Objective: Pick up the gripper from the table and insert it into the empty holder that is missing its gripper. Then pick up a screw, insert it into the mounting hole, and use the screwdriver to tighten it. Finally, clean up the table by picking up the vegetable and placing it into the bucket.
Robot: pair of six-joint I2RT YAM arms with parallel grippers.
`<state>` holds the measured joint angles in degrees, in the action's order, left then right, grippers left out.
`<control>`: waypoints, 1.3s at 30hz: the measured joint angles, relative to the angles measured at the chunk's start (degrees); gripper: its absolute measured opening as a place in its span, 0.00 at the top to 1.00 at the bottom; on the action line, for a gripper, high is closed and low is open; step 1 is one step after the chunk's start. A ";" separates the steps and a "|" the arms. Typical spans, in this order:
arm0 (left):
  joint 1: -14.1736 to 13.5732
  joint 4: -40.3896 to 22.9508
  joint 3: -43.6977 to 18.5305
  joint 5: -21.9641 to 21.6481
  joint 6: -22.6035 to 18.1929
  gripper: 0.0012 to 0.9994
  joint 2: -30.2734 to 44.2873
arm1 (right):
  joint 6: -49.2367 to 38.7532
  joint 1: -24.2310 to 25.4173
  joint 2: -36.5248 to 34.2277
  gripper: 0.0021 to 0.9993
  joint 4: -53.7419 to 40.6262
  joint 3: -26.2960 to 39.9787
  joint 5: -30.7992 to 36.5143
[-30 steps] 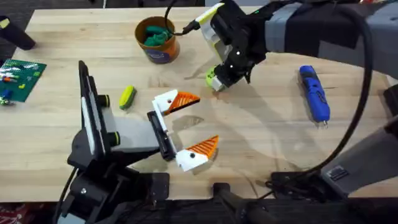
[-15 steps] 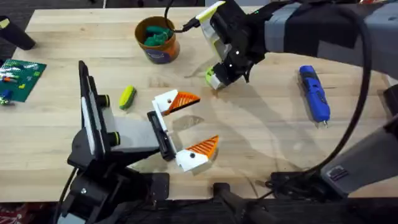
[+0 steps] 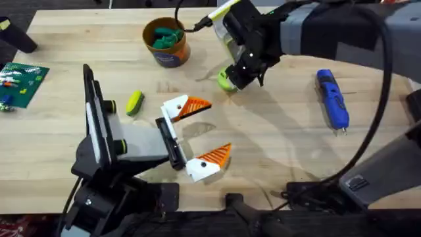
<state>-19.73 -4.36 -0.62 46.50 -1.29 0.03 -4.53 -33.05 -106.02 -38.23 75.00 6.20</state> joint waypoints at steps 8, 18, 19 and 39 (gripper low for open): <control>0.00 0.00 0.00 0.00 0.01 0.01 0.00 | 0.02 0.08 -0.02 0.99 0.03 0.00 0.19; 0.00 0.00 0.00 0.00 0.02 0.01 0.00 | 0.05 0.08 0.16 1.00 -0.18 0.00 0.19; 0.00 0.00 0.00 0.00 0.02 0.01 0.00 | 0.11 0.08 0.31 1.00 -0.40 0.00 0.19; 0.00 0.00 0.00 0.00 0.02 0.01 0.00 | 4.56 0.08 20.66 1.00 -6.47 0.02 -4.87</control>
<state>-19.73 -4.36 -0.62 46.50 -1.28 0.03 0.03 -32.97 -85.35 -44.70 75.02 1.34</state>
